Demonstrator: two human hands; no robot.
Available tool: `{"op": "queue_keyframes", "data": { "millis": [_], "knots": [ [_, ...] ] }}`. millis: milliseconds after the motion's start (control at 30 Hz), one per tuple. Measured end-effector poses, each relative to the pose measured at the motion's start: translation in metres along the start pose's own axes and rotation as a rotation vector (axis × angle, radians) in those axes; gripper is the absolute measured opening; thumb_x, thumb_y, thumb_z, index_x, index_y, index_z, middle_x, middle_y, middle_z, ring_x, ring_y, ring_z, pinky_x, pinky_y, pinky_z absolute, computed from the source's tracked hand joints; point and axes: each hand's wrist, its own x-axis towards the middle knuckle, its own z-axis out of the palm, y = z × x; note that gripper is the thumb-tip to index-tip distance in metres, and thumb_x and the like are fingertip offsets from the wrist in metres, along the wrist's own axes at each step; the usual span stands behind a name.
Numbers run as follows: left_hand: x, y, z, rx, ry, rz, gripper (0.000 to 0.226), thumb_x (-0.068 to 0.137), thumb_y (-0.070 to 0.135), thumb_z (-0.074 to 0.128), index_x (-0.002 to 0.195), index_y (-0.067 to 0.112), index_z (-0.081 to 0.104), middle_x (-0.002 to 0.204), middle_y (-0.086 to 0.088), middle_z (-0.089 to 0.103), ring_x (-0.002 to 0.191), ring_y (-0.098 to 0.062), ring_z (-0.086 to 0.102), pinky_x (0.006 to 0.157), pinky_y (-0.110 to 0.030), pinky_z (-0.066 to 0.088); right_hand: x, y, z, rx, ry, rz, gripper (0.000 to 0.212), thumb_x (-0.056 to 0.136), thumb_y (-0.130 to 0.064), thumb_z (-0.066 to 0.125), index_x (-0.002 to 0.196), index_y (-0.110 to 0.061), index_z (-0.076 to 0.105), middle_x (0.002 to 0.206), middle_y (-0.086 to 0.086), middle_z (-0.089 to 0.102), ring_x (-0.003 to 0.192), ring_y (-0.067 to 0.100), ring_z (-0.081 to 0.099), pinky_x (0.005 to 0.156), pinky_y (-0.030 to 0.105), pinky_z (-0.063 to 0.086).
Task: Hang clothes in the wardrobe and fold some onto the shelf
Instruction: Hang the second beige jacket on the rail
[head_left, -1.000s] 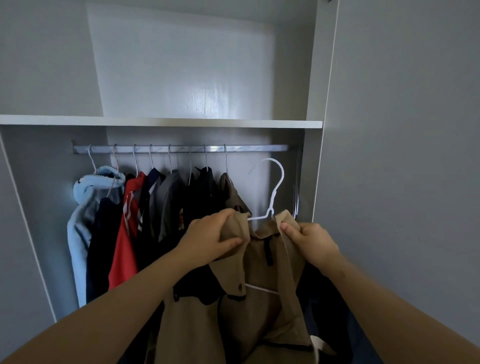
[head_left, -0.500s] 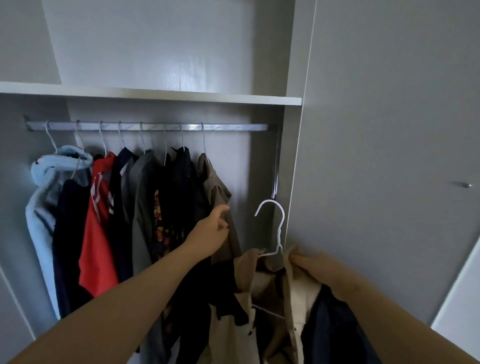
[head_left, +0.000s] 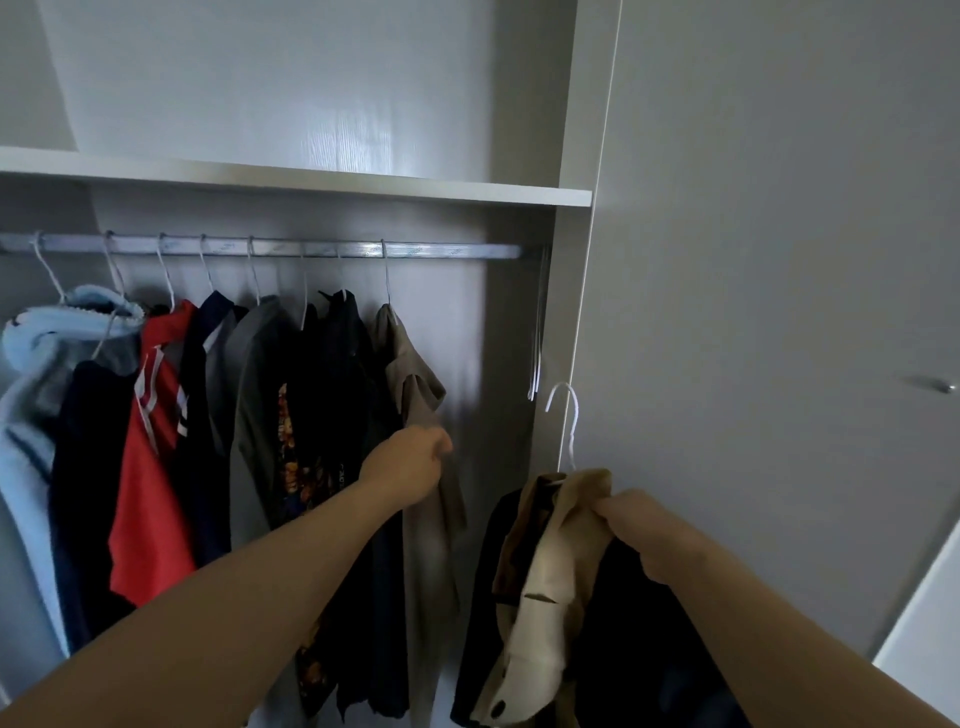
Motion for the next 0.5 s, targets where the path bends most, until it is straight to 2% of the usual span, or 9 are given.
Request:
{"op": "queue_keyframes", "data": {
  "millis": [100,233,400,500],
  "knots": [
    [0.018,-0.002,-0.005,0.035,0.027,0.031,0.033,0.092,0.008,0.04,0.118,0.018,0.058,0.123,-0.007,0.053,0.107,-0.024,0.054,0.089,-0.04,0.048,0.01,-0.018,0.008,0.063,-0.015,-0.027,0.032,0.098,-0.011,0.042,0.122,0.008,0.052,0.126,0.024,0.053,0.112,0.032,0.051,0.088,0.034,0.04],
    [0.054,-0.009,-0.018,0.061,0.091,0.086,0.031,0.091,0.007,0.041,0.113,0.016,0.061,0.12,-0.008,0.055,0.105,-0.025,0.054,0.086,-0.039,0.048,0.031,-0.051,0.02,0.125,-0.026,-0.071,0.029,0.097,-0.011,0.045,0.117,0.006,0.055,0.122,0.023,0.056,0.112,0.032,0.052,0.088,0.034,0.041],
    [0.11,-0.028,-0.032,0.047,0.17,0.109,0.028,0.089,0.008,0.046,0.108,0.016,0.065,0.119,-0.007,0.056,0.109,-0.024,0.052,0.091,-0.037,0.047,0.074,-0.098,0.038,0.142,0.032,-0.114,0.026,0.094,-0.009,0.05,0.113,0.005,0.059,0.115,0.024,0.06,0.107,0.034,0.056,0.09,0.036,0.044],
    [0.15,-0.043,-0.044,0.04,0.217,0.114,0.027,0.088,0.011,0.049,0.109,0.016,0.065,0.119,-0.007,0.056,0.11,-0.024,0.052,0.093,-0.035,0.045,0.106,-0.134,0.046,0.213,0.05,-0.111,0.026,0.094,-0.007,0.046,0.112,0.006,0.058,0.115,0.026,0.06,0.098,0.032,0.056,0.08,0.032,0.043]
  ]
}}
